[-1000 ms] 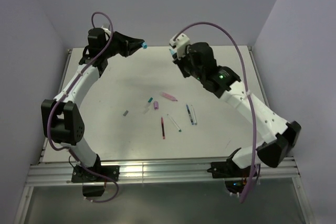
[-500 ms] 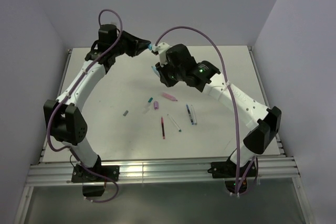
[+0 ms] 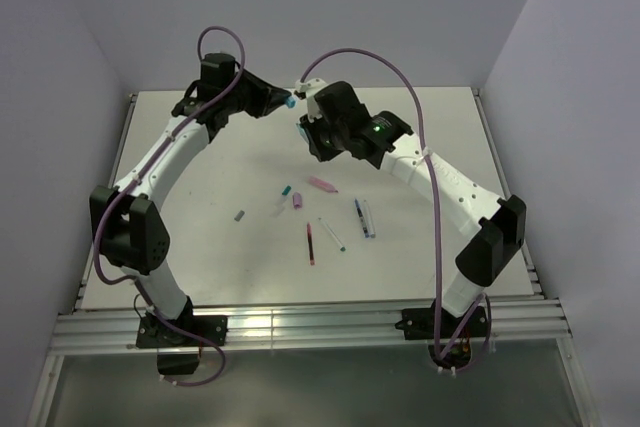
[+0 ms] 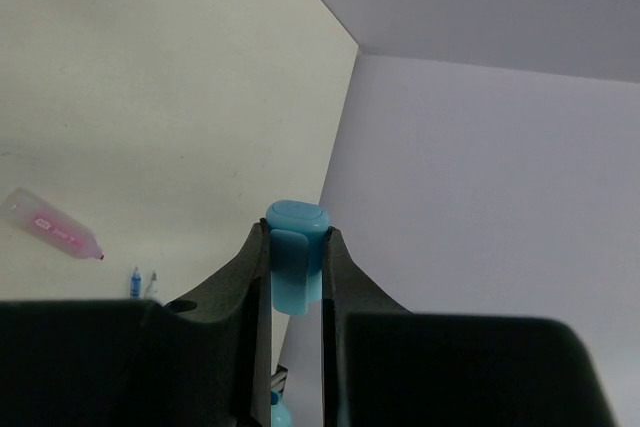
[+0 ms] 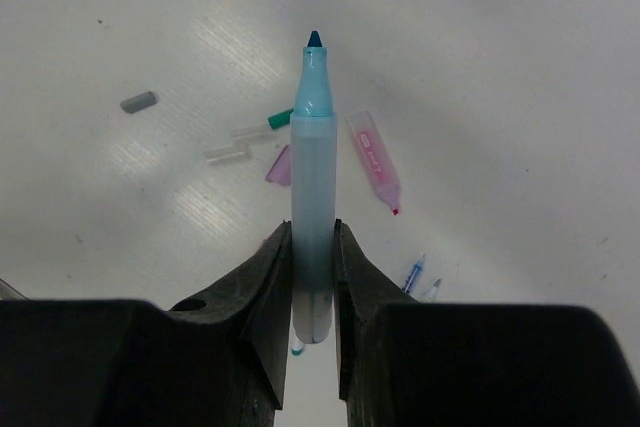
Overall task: Insert the pens into the pen caps
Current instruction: Insert the pen cap onto the pen.
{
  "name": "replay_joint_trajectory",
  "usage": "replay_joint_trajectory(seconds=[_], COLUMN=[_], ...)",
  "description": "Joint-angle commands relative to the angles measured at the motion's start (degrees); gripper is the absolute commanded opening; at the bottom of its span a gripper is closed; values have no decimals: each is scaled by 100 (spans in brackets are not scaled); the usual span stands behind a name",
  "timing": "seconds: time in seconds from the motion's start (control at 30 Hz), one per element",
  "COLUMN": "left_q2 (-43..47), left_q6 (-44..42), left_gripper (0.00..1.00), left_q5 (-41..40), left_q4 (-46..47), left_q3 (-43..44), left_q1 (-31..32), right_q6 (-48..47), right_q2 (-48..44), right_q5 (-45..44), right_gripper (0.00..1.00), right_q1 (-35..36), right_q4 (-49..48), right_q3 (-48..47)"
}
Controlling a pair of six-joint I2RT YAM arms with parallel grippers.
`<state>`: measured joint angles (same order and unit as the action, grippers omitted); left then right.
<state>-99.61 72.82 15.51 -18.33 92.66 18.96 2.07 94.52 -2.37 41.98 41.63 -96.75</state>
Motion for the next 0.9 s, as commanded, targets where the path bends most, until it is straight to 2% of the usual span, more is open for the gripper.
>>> replay_joint_trajectory(seconds=[0.0,0.87], left_q2=[153,355], left_q6=[-84,-66], left_gripper=[0,0], left_q5=[22,374], left_q4=[110,198], left_q3=[-143,-451], left_q1=[20,248], right_q6=[13,198], right_q2=[-109,128], right_q5=[44,149], right_gripper=[0,0], right_q1=[-84,-242], right_q4=[-14,293], right_q3=[-98,-177])
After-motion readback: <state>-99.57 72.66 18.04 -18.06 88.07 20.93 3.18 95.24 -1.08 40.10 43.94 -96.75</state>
